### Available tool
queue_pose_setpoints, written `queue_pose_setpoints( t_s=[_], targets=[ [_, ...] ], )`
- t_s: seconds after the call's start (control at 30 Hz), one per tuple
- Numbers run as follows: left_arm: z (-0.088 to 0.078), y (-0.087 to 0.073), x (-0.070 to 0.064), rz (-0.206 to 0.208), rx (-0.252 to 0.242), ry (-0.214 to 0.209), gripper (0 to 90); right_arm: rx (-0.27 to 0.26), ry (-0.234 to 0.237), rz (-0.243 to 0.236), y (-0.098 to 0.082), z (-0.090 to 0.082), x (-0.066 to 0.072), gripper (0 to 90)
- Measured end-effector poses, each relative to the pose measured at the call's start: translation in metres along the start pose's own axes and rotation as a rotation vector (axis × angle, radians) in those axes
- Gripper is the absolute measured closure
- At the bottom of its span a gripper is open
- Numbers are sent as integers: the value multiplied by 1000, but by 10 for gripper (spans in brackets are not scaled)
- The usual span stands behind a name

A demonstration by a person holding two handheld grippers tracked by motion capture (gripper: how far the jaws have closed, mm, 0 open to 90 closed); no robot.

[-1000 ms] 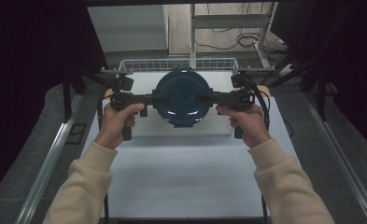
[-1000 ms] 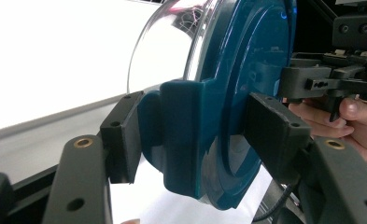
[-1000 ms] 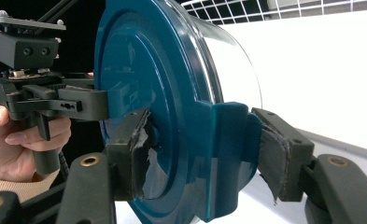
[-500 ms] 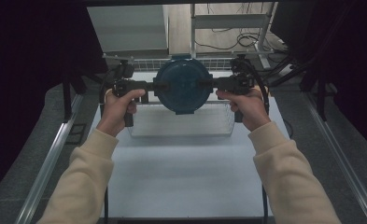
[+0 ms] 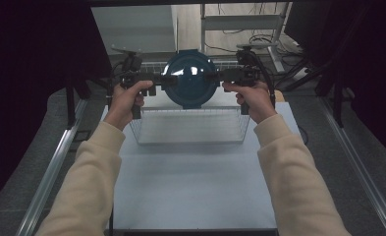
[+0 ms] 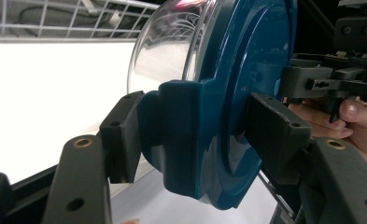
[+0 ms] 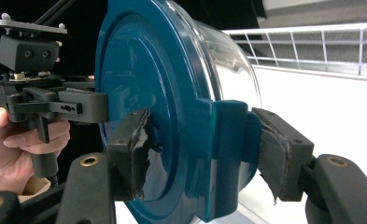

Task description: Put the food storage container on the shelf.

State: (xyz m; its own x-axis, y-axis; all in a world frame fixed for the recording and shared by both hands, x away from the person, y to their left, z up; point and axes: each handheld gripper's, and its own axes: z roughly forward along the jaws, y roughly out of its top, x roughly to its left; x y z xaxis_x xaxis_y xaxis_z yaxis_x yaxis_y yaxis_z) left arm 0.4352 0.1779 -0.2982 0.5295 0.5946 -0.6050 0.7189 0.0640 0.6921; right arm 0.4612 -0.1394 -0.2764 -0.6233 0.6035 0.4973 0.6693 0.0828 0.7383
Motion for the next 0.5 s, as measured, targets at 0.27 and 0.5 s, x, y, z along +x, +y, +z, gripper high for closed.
queue_pose_setpoints(
  t_s=[0.27, 0.5],
  targets=[
    [10, -4, 19, -55, 22, 0, 383, 35, -9, 26, -2, 14, -11, 397],
    [18, 3, 30, -105, -1, -13, 376, 17, -1, 117, 2, 22, -23, 391]
  ],
)
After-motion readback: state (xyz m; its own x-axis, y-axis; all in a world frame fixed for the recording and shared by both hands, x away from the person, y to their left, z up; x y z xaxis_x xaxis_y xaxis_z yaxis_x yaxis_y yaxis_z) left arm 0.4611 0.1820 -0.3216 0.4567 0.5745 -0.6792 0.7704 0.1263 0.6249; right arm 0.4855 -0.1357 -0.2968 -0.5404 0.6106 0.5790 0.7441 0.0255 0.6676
